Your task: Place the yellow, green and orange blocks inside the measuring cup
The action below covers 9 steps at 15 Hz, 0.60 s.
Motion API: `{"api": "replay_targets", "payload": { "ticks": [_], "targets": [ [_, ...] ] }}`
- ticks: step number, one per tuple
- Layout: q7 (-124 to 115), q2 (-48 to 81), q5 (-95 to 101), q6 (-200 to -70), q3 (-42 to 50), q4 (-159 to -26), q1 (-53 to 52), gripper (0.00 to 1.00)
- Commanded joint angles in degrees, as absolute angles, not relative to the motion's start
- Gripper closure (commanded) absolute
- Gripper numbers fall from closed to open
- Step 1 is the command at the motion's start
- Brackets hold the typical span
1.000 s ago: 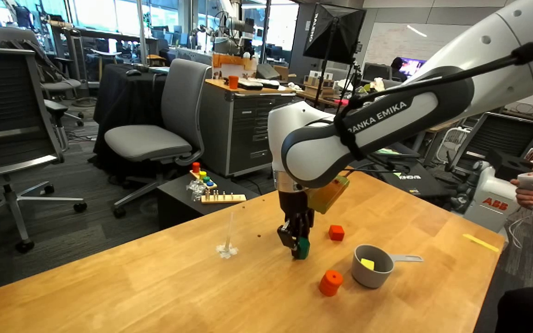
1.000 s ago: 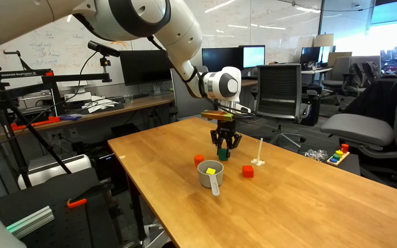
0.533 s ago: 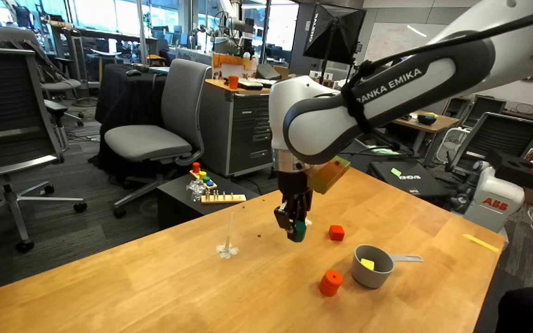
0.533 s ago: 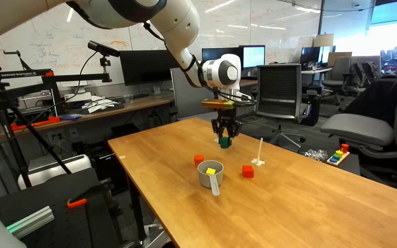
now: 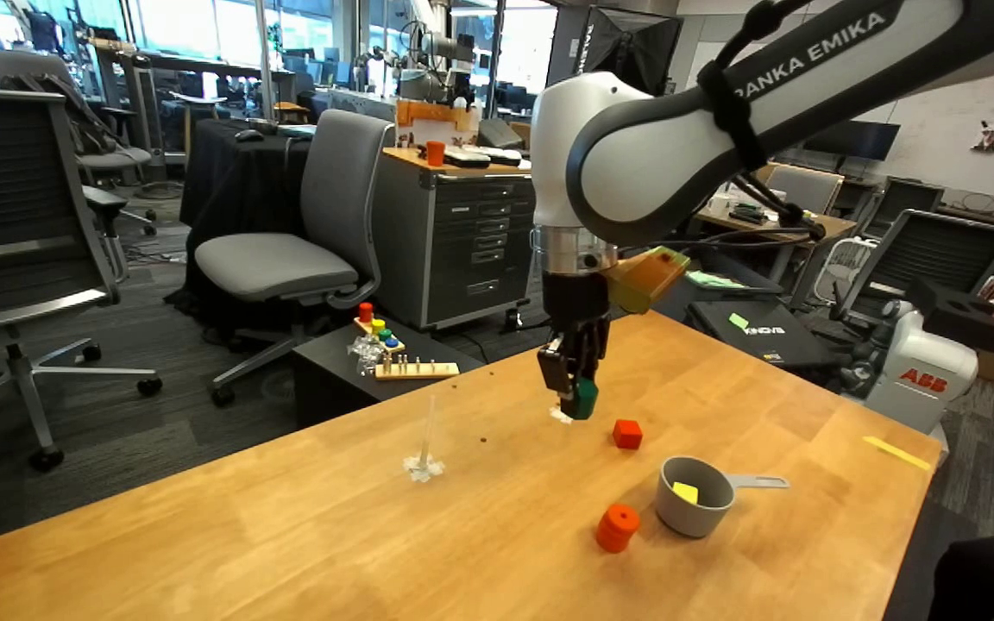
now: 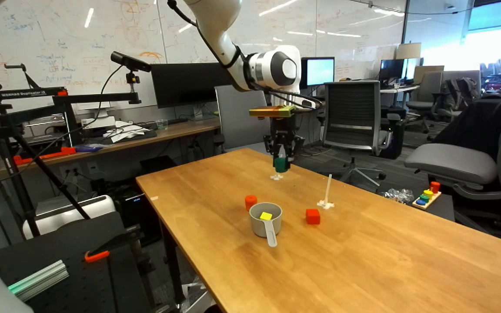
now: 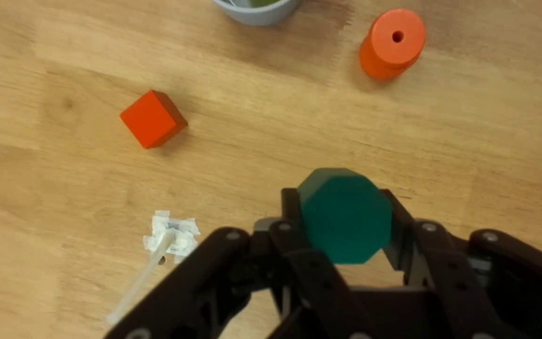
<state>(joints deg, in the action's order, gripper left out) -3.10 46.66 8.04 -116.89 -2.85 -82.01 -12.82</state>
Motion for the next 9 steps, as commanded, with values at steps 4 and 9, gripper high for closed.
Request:
{"api": "replay_targets", "payload": {
  "ticks": [4, 9],
  "targets": [
    [-3.22, 36.14, 7.92, -122.12, -2.88, -99.66, -10.31, 0.82],
    [-4.06, 33.08, 7.42, -125.56, -3.20, -110.15, -9.95, 0.82]
  ]
}}
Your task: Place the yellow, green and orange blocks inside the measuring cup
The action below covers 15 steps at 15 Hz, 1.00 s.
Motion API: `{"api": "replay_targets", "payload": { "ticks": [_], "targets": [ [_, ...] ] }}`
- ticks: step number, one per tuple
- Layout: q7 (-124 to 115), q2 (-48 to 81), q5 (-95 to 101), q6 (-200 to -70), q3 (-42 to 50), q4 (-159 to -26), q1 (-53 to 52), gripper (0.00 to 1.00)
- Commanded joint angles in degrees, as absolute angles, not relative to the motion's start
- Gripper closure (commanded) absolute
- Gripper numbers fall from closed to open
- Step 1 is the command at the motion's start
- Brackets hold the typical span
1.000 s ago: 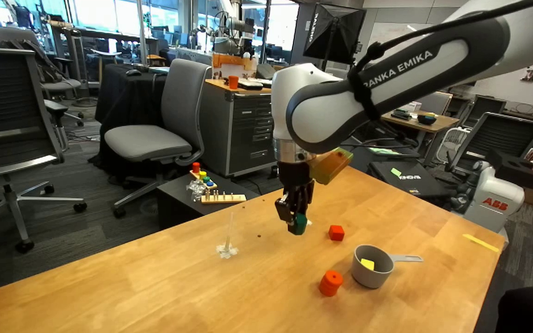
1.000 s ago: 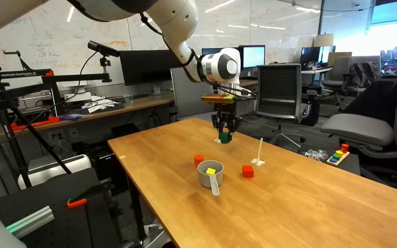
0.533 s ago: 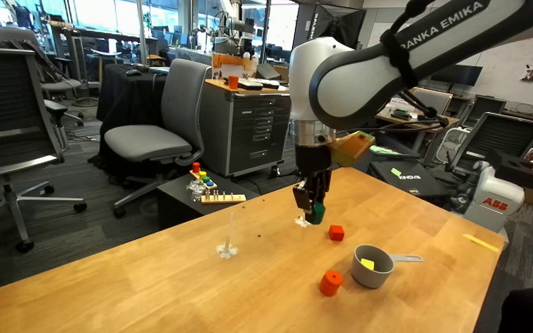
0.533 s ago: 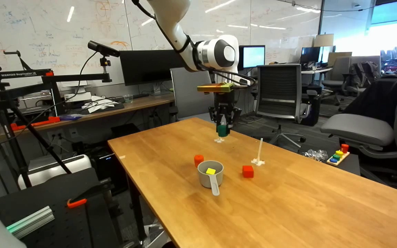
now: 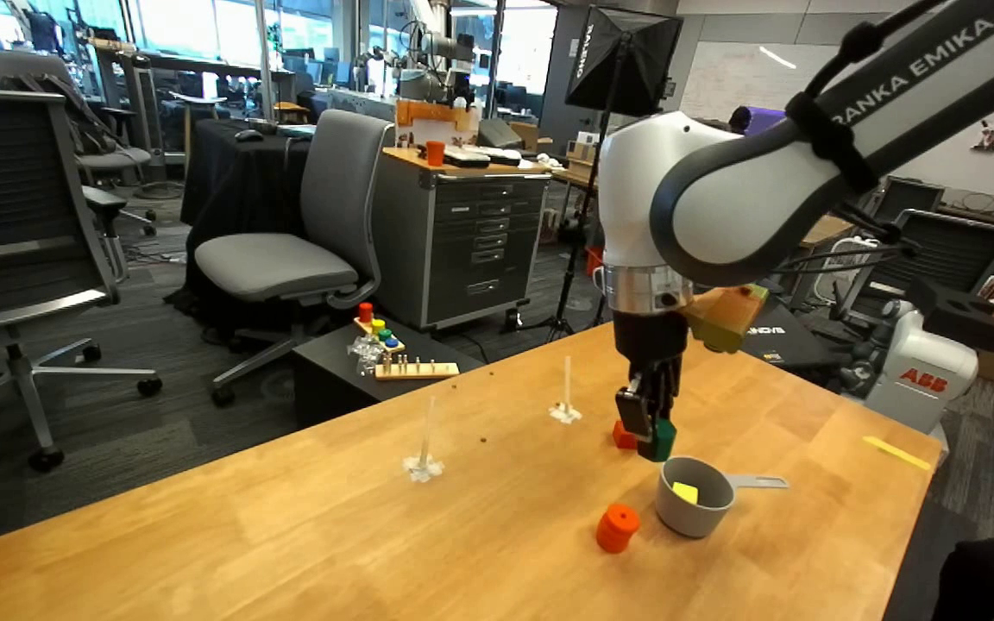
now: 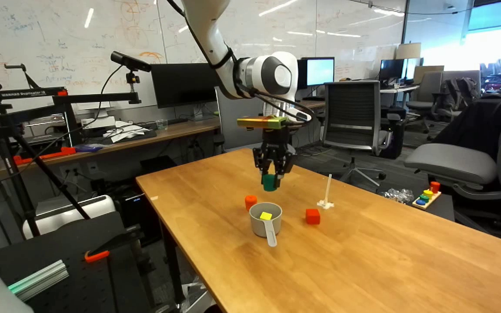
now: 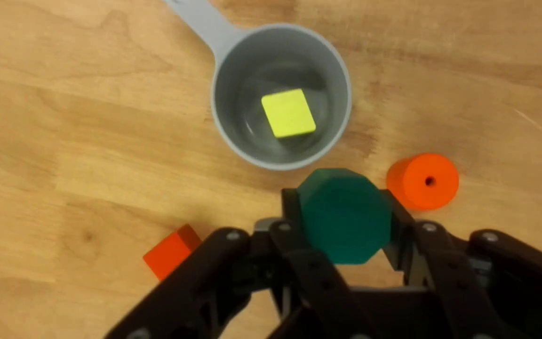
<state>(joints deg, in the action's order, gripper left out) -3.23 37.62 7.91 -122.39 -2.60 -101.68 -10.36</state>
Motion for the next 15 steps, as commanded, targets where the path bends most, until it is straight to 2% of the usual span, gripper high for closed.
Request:
{"api": "replay_targets", "payload": {
  "ticks": [1, 8, 15],
  "targets": [
    [-4.29, 32.73, 7.31, -126.27, -3.28, -112.00, -10.02, 0.82],
    [-4.70, 30.58, 7.29, -128.99, -3.57, -118.45, -10.15, 0.82],
    [-4.05, 29.74, 6.90, -128.26, -3.50, -118.18, -9.43, 0.82]
  ]
}}
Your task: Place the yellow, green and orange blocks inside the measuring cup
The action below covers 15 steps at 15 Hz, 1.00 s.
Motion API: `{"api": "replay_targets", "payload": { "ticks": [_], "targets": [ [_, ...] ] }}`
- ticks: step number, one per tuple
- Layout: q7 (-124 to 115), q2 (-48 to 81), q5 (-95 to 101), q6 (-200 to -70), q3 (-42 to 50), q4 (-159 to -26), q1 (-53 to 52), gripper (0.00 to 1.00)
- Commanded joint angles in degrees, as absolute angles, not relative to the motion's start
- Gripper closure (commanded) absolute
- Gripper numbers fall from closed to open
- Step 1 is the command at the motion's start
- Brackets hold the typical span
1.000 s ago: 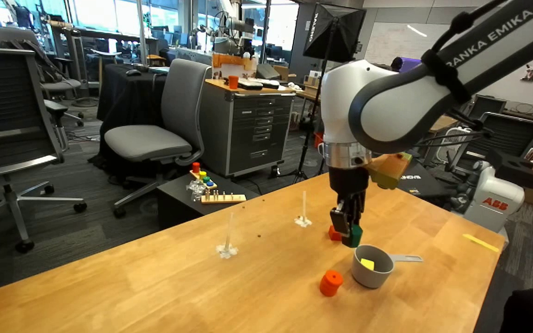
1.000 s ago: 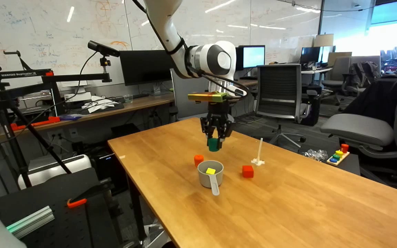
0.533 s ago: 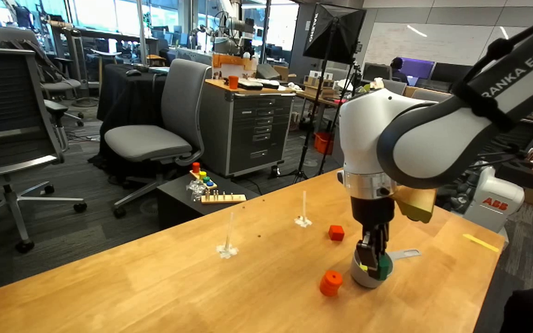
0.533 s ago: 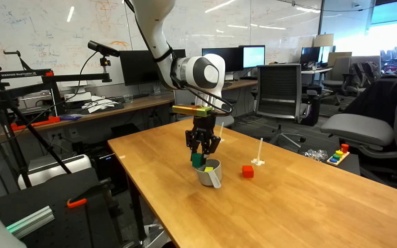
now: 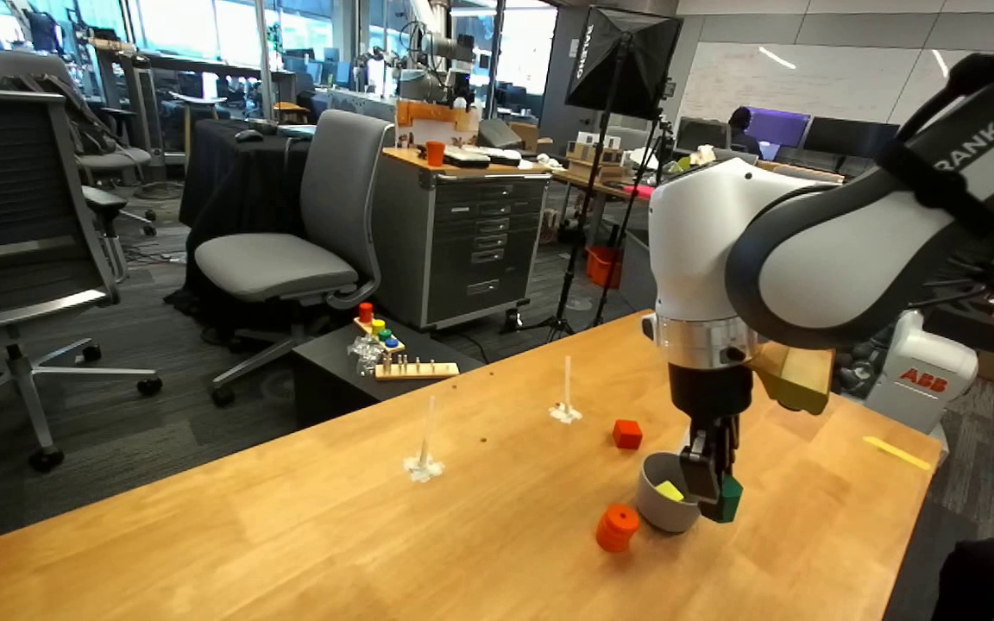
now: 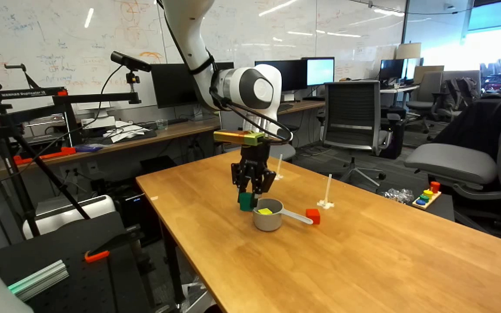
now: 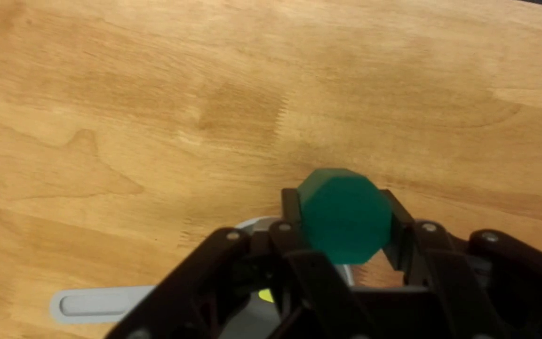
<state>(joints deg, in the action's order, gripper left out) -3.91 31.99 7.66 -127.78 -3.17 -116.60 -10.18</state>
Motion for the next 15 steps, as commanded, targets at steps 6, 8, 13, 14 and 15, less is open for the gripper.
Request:
{"api": "replay_targets", "payload": {
  "ticks": [6, 8, 13, 14, 15],
  "targets": [
    [-3.59, 31.01, 7.03, -128.21, -3.29, -115.81, -8.75, 0.82],
    [-3.44, 31.72, 7.06, -128.35, -3.19, -114.57, -8.51, 0.82],
    [-3.82, 33.60, 7.25, -128.19, -2.82, -110.47, -8.46, 0.82],
    [-3.89, 33.98, 7.15, -127.88, -2.82, -109.73, -8.47, 0.76],
    [-4.14, 34.36, 7.22, -127.87, -2.74, -109.12, -8.59, 0.32]
  ]
}}
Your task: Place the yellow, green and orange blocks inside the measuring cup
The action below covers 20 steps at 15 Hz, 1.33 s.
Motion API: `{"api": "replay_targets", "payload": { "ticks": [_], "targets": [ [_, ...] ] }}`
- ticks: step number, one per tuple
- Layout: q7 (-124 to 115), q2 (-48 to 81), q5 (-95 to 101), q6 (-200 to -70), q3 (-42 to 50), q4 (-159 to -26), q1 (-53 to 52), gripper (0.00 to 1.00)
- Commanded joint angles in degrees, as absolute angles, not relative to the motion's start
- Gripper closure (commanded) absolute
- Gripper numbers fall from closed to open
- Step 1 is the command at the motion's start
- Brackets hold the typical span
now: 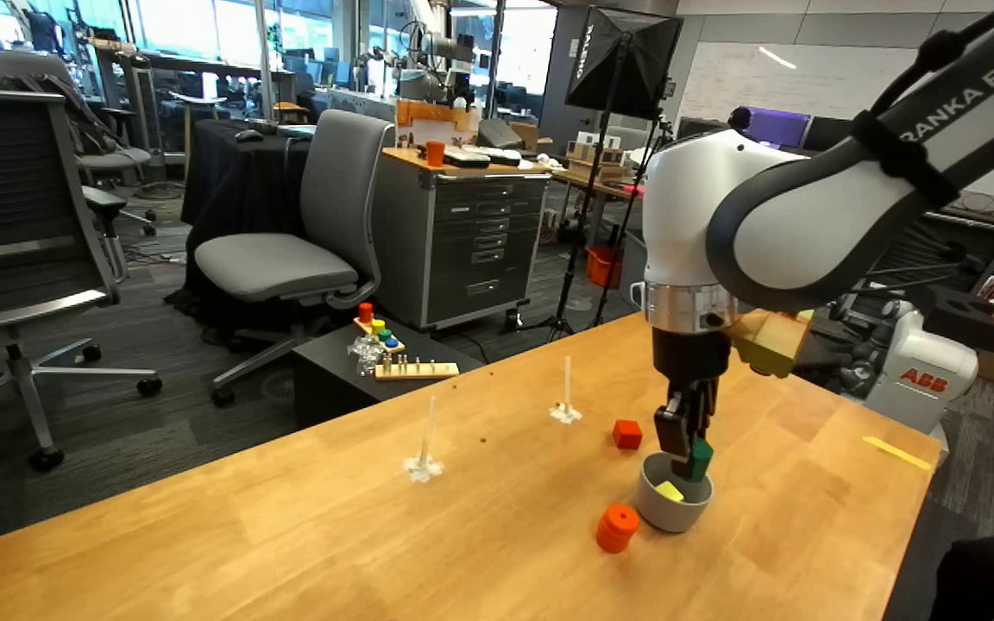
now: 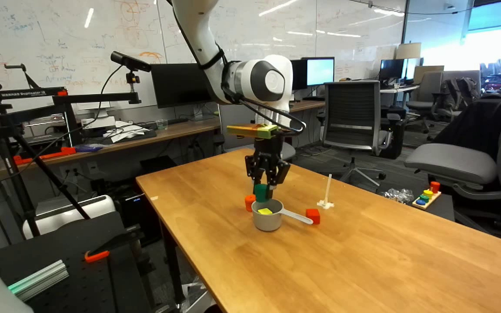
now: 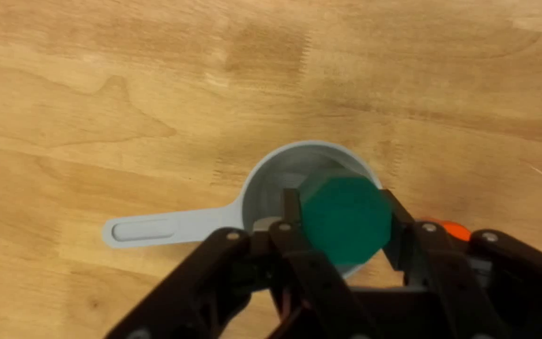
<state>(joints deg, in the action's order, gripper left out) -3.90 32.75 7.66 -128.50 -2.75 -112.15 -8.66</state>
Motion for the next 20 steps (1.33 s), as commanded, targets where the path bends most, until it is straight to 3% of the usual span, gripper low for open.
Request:
{"api": "replay_targets", "payload": {
  "ticks": [1, 5, 6, 20],
  "targets": [
    [-4.00, 34.77, 7.28, -127.68, -2.73, -108.51, -8.60, 0.31],
    [-3.98, 36.55, 7.24, -127.14, -2.56, -106.31, -8.58, 0.02],
    [-4.07, 36.98, 7.31, -127.06, -2.49, -105.83, -8.67, 0.00],
    [-4.01, 46.93, 10.17, -124.37, 1.17, -89.55, -8.97, 0.00]
  ]
}}
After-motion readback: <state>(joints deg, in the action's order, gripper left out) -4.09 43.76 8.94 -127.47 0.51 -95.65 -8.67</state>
